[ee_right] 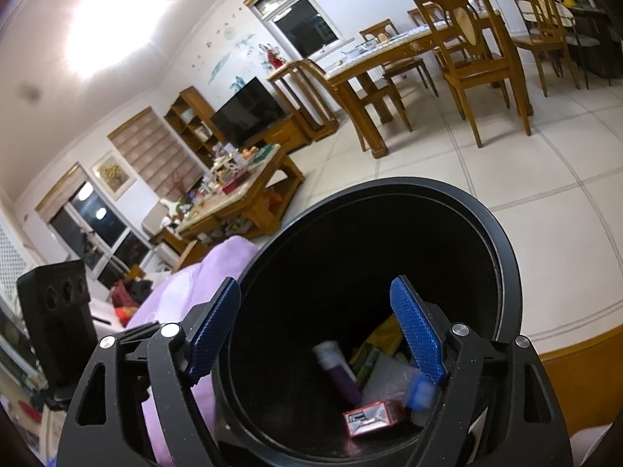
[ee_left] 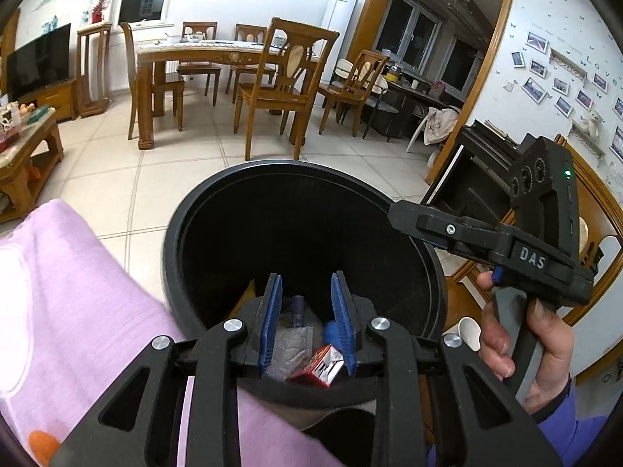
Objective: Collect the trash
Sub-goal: 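Lower the spray bottle and blue wipes packet into the bin and open both tools, then grasp the small white cup with the left tool while the right tool grasps the orange ball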
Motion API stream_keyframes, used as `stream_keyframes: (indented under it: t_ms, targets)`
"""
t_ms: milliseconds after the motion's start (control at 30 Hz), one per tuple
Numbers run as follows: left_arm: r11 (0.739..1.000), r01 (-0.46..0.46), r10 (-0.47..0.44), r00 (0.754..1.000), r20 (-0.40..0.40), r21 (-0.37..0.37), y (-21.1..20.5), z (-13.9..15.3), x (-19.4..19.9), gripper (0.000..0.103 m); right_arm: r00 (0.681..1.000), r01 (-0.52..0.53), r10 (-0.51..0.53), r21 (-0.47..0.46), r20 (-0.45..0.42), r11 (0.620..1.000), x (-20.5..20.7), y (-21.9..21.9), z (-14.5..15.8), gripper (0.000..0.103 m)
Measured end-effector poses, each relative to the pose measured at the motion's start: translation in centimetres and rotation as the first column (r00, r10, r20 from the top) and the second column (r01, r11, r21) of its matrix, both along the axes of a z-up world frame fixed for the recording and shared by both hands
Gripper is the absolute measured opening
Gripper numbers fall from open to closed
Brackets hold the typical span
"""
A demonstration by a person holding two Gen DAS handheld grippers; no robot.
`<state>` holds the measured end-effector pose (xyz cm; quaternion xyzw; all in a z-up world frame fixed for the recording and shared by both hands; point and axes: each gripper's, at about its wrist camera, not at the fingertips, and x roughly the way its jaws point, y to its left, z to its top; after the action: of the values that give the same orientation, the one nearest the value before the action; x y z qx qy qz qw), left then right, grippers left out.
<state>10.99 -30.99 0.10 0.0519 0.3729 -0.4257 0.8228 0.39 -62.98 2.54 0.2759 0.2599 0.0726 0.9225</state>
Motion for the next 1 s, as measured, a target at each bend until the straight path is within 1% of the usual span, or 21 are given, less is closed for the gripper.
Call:
stream_keyframes:
  t_ms: [33, 100, 233, 333, 433, 533, 633, 733, 867, 1000]
  targets:
    - [1.000, -0.005, 0.005, 1.000, 0.003, -0.001, 0.4, 0.2, -0.1, 0.039, 1.000, -0.006, 0.006, -0.004, 0.001, 1.000, 0.0, 0.4, 0.1, 0.079]
    - [1.000, -0.025, 0.025, 1.000, 0.019, -0.004, 1.8, 0.7, -0.4, 0.047, 1.000, -0.020, 0.020, -0.015, 0.002, 1.000, 0.0, 1.2, 0.5, 0.079]
    - [0.997, -0.072, 0.072, 0.997, 0.037, -0.005, 5.7, 1.2, -1.6, 0.048, 0.998, -0.066, 0.066, -0.041, -0.001, 0.997, 0.6, 3.7, 1.2, 0.079]
    - [0.992, -0.127, 0.126, 0.991, 0.039, 0.009, 9.3, 1.0, -2.1, 0.048, 0.993, -0.116, 0.115, -0.072, -0.006, 0.991, 1.2, 6.7, 1.8, 0.079]
    - [0.979, -0.198, 0.196, 0.980, 0.045, 0.046, 13.4, 0.3, -2.4, 0.048, 0.985, -0.170, 0.169, -0.100, -0.013, 0.980, 1.8, 10.2, 2.3, 0.079]
    - [0.964, -0.257, 0.255, 0.966, 0.029, 0.073, 17.0, -0.6, -2.5, 0.047, 0.974, -0.227, 0.225, -0.126, -0.026, 0.966, 2.4, 14.1, 2.7, 0.079]
    - [0.951, -0.289, 0.288, 0.957, 0.021, 0.113, 19.6, -1.6, -2.5, 0.047, 0.956, -0.293, 0.288, -0.157, -0.052, 0.943, 3.2, 18.5, 2.6, 0.079]
    - [0.944, -0.296, 0.297, 0.955, 0.017, 0.148, 20.9, -2.4, -2.2, 0.047, 0.936, -0.350, 0.340, -0.187, -0.085, 0.918, 4.2, 22.8, 2.5, 0.079]
    - [0.938, -0.310, 0.311, 0.950, 0.020, 0.153, 22.0, -3.0, -1.4, 0.047, 0.914, -0.404, 0.380, -0.226, -0.141, 0.886, 5.3, 27.1, 1.8, 0.079]
    - [0.941, -0.308, 0.309, 0.951, 0.018, 0.140, 22.4, -3.2, -1.1, 0.047, 0.899, -0.434, 0.395, -0.251, -0.190, 0.865, 6.2, 30.0, 0.8, 0.079]
